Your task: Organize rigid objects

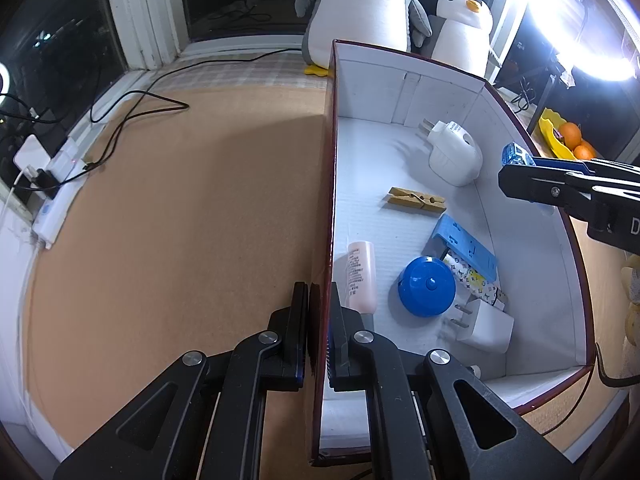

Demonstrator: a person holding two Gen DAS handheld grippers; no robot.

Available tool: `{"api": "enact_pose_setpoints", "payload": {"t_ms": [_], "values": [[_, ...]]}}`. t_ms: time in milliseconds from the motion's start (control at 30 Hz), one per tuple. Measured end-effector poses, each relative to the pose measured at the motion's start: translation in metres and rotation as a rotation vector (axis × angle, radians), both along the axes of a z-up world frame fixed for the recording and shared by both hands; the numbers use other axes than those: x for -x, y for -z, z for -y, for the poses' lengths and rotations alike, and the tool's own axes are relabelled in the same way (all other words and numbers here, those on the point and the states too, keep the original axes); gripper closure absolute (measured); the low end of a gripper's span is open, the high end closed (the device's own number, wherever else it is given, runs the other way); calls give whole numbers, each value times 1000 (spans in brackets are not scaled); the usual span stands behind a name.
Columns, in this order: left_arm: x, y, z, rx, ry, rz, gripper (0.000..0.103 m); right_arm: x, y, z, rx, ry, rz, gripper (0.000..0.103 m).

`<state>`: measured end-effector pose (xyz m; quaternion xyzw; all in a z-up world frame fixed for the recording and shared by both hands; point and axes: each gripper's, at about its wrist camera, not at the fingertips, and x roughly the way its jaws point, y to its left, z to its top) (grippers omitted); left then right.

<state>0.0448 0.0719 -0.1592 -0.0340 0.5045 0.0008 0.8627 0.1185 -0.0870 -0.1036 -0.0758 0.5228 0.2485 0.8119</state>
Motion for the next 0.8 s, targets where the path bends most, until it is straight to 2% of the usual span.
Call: {"api": "enact_pose_setpoints", "payload": {"t_ms": [33, 100, 133, 800], "values": [[0, 0, 0, 1, -1, 0, 97, 1, 0, -1, 1, -7, 1, 69], [0, 0, 0, 0, -1, -1, 97, 3, -2, -4, 6, -12, 15, 54], [0, 0, 0, -1, -1, -1, 97, 4, -4, -4, 10, -11, 31, 52], [1, -2, 0, -5, -5, 2, 97, 11, -9, 4, -5, -12, 27, 52]]}}
